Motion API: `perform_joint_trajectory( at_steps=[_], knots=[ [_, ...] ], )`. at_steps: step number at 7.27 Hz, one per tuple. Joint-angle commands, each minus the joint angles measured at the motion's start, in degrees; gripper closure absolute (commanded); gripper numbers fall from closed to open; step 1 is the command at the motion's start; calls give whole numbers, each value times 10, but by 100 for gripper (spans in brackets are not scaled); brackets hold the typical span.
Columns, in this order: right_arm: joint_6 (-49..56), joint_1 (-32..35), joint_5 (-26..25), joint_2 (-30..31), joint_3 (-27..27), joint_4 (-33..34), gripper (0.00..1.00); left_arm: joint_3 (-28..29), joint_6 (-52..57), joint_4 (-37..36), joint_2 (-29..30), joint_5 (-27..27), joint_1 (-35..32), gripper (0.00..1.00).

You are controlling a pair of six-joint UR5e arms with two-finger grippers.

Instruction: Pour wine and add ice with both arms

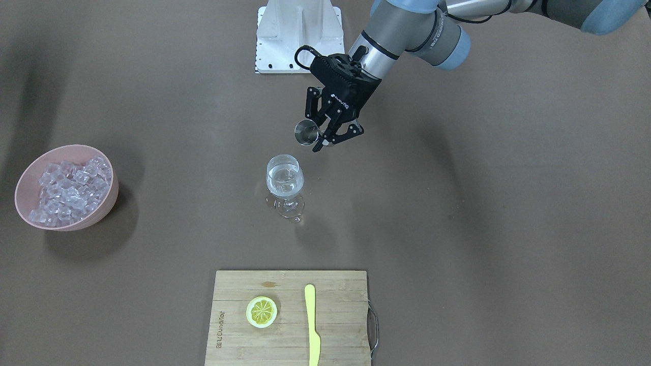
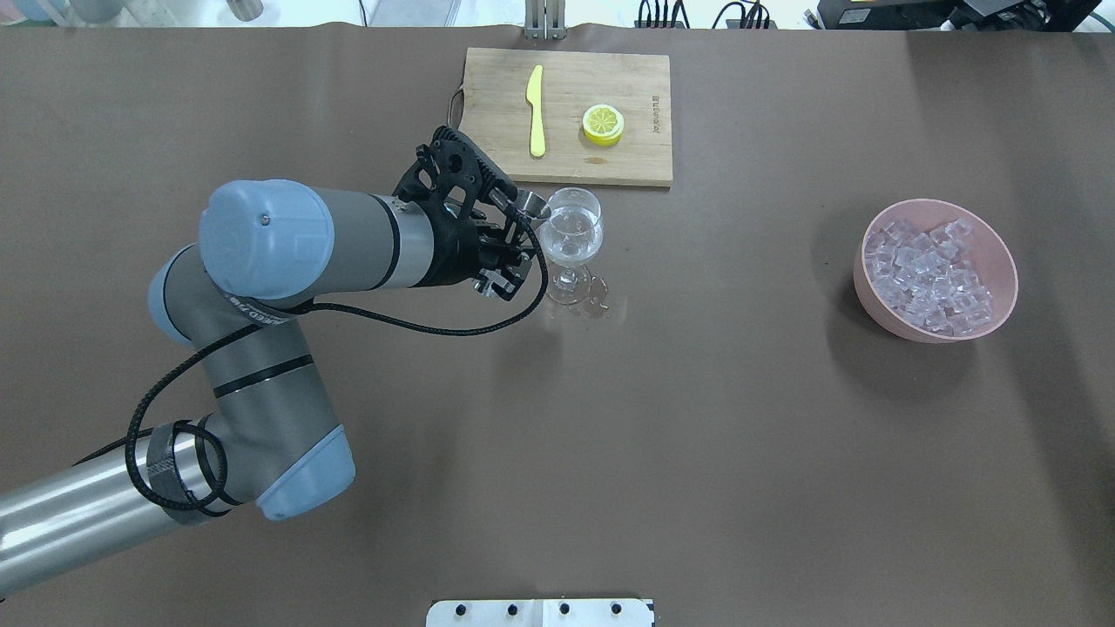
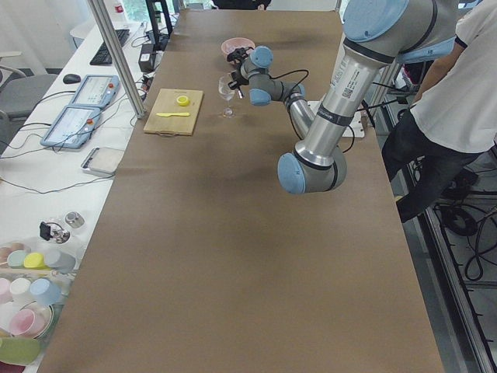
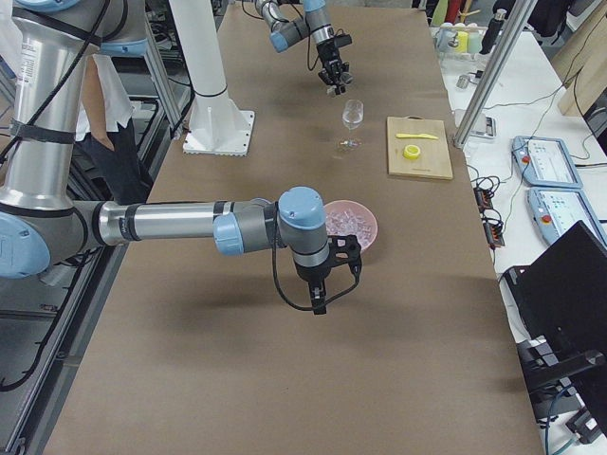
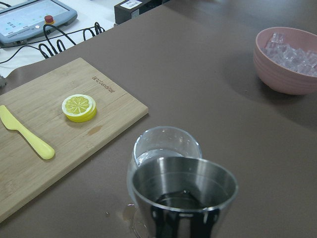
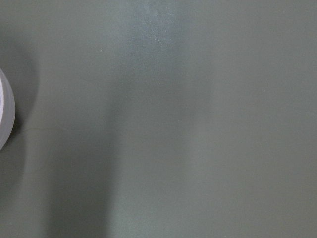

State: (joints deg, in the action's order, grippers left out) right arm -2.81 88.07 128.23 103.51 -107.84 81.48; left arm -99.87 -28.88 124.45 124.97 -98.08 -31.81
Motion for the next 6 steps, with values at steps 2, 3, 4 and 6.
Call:
perform_joint_trajectory(
  at_steps=[2, 3, 4, 6],
  knots=[
    [0, 0, 0, 0, 0, 0, 0, 26, 1, -23, 25, 0, -1, 100],
    [0, 0, 0, 0, -1, 0, 0, 25, 1, -45, 33, -1, -1, 100],
    [0, 0, 0, 0, 0, 0, 0, 25, 2, -61, 35, -7, -2, 100],
    [0, 0, 0, 0, 0, 0, 0, 24, 3, -109, 54, -17, -2, 100]
  ],
)
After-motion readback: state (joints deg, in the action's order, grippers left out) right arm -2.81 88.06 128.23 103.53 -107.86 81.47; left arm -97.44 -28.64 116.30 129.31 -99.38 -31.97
